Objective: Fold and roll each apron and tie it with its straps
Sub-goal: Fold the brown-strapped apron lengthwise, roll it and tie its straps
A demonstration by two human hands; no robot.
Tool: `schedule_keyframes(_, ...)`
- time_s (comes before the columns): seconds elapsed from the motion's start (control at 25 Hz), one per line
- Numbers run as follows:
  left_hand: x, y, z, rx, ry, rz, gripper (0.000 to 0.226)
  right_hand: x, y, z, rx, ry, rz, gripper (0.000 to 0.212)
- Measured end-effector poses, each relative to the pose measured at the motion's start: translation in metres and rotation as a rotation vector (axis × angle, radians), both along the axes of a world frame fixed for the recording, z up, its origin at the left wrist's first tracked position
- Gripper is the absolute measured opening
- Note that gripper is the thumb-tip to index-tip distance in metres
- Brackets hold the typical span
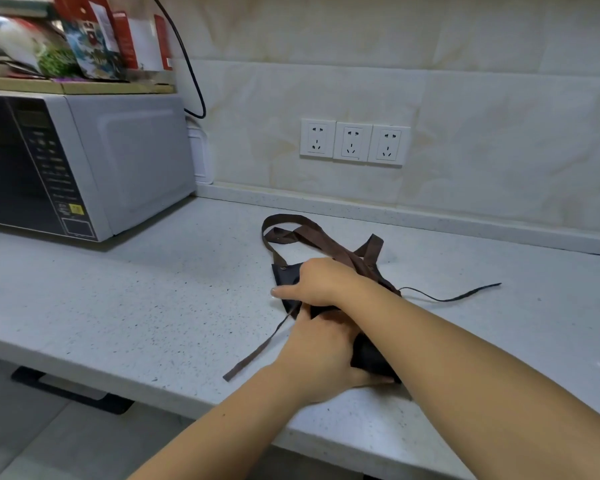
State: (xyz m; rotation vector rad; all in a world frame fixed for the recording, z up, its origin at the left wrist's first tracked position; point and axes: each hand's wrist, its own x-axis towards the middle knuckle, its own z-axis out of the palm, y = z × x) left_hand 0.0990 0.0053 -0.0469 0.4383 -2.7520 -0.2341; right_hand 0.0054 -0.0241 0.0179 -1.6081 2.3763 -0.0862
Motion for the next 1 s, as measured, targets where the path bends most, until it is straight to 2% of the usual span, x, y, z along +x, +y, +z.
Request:
schedule_keyframes(0.12,0.001,0.003,-0.001,-0.025,-0.076,0.055,0.093,-0.011,-0.012,-0.016,0.046,-0.155,-0.07,0.036)
schedule_keyframes(0.2,-0.001,0.003,-0.003,0.006,-0.084,0.082,0.09,-0.015,-0.011,-0.018,-0.012,-0.258,-0.146,0.033)
schedule_keyframes(0.32,-0.001,0.006,-0.006,0.022,-0.047,0.114,0.078,-0.02,-0.005,-0.015,-0.099,-0.253,-0.18,0.036)
schedule_keyframes(0.4,-0.002,0.006,-0.008,0.014,-0.044,0.118,0.077,-0.022,-0.002,-0.015,-0.133,-0.285,-0.174,0.034)
schedule_keyframes(0.56,-0.001,0.005,-0.007,0.007,-0.05,0.104,0.079,-0.02,0.0,-0.014,-0.198,-0.364,-0.112,0.007)
schedule_keyframes(0.68,0.0,0.005,-0.006,0.022,-0.03,0.097,0.066,-0.019,0.005,0.002,-0.065,-0.403,-0.098,0.024)
schedule_keyframes(0.8,0.001,0.005,-0.007,0.037,-0.018,0.082,0.058,-0.027,0.011,0.013,0.024,-0.426,-0.047,0.015)
schedule_keyframes(0.92,0.002,0.005,-0.006,0.044,-0.023,0.074,0.057,-0.033,0.016,0.011,-0.041,-0.444,0.009,0.01)
schedule_keyframes(1.0,0.002,0.005,-0.003,0.048,-0.038,0.073,0.056,-0.037,0.021,0.01,-0.111,-0.618,-0.012,0.008)
